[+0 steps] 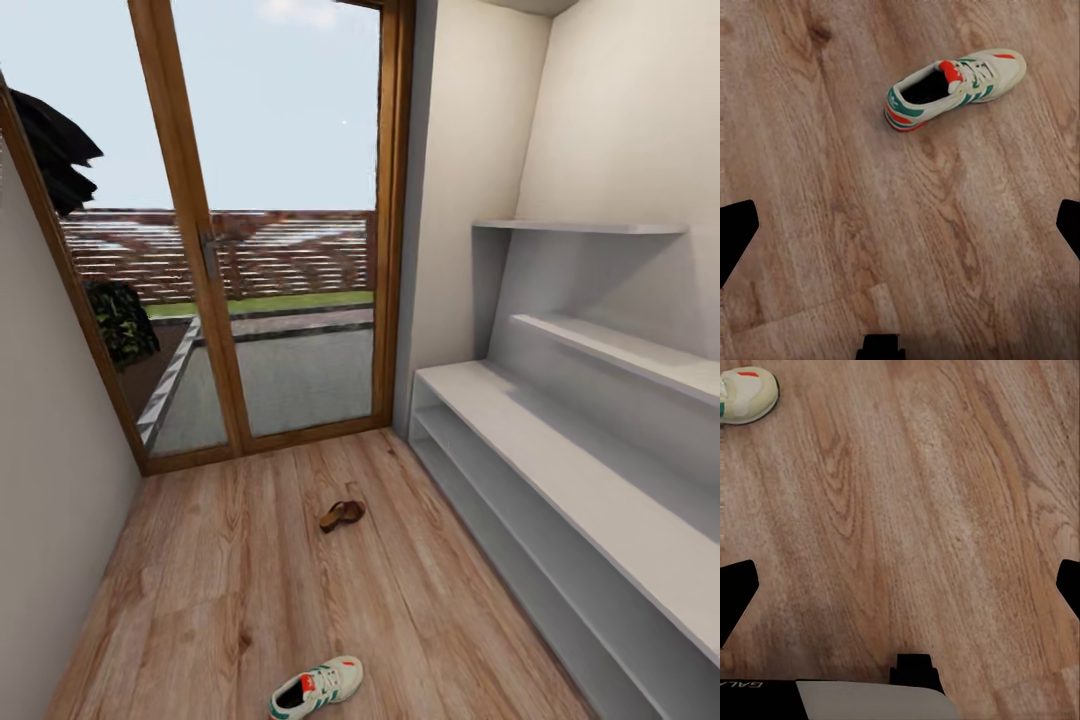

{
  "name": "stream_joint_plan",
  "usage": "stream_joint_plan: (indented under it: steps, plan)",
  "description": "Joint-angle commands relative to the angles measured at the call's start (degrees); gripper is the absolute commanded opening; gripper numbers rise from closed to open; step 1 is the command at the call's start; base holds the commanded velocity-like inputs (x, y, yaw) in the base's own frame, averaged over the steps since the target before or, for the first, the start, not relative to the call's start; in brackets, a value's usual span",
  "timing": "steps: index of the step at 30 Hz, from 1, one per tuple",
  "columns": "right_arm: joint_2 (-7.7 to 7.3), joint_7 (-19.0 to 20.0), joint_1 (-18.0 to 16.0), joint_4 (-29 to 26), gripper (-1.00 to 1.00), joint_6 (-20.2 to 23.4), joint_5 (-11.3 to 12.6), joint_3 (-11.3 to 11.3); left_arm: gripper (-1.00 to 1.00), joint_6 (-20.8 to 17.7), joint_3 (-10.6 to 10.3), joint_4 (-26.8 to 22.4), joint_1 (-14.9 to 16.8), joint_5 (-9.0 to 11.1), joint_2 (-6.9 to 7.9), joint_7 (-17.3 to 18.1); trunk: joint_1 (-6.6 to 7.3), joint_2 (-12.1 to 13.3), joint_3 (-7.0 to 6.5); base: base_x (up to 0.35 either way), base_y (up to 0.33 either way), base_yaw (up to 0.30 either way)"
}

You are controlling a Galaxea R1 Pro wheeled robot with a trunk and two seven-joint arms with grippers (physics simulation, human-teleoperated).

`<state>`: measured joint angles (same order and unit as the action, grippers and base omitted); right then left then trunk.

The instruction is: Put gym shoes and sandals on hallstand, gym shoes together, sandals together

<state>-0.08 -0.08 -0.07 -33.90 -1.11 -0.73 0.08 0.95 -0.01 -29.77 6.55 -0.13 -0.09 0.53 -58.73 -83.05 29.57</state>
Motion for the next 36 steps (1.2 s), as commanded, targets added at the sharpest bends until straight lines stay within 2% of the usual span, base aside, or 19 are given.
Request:
stream_joint_plan:
  steps: [1, 14, 26, 36]
  plan:
    - [-0.01, 0.0, 0.0, 0.0, 1.00, -0.1, -0.1, 0.0, 1.00, 0.1, 0.0, 0.0, 0.0, 0.0, 0.00, 0.1, 0.00, 0.0, 0.05, 0.049, 0.195, -0.001]
    - [-0.01, 0.0, 0.0, 0.0, 1.00, -0.1, -0.1, 0.0, 1.00, 0.1, -0.1, 0.1, 0.0, 0.2, 0.00, 0.2, 0.00, 0.0, 0.01, 0.113, 0.299, -0.039]
    - [-0.01, 0.0, 0.0, 0.0, 1.00, -0.1, -0.1, 0.0, 1.00, 0.1, -0.2, 0.0, 0.0, 0.0, 0.00, 0.1, 0.00, 0.0, -0.21, 0.164, 0.307, -0.247]
    - [-0.01, 0.0, 0.0, 0.0, 1.00, -0.1, -0.1, 0.0, 1.00, 0.1, -0.1, 0.0, 0.0, 0.0, 0.00, 0.0, 0.00, 0.0, -0.22, 0.055, 0.072, -0.267]
